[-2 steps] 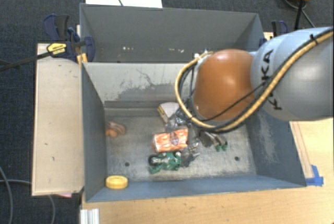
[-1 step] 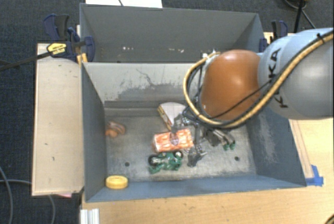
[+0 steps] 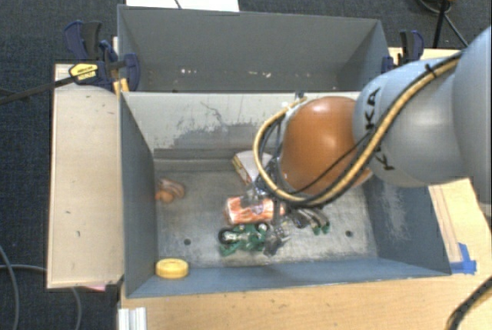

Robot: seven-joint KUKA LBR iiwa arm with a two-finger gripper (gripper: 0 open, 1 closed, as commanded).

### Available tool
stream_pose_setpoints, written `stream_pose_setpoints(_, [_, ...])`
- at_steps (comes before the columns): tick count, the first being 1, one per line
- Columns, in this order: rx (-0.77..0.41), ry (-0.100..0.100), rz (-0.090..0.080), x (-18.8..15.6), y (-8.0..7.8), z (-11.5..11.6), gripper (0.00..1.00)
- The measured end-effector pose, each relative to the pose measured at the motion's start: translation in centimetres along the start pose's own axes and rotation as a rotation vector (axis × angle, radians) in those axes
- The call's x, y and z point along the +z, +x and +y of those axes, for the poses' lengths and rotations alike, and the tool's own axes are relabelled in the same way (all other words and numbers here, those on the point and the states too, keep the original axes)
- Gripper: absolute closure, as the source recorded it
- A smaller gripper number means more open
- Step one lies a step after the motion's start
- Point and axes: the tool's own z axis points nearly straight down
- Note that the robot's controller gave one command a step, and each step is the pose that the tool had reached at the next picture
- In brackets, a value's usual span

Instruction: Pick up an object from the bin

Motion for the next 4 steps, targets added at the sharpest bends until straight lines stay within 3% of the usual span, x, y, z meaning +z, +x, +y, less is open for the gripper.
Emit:
stream_pose_setpoints(1, [-0.140,-0.002,-0.019,3.0,0.1,-0.6,1.00])
stream_pose_setpoints(3, [-0.138,-0.003,-0.014,2.4,0.2,-0.6,1.00])
stream_pose_setpoints(4, [-0.138,-0.002,-0.001,1.2,0.3,-0.6,1.00])
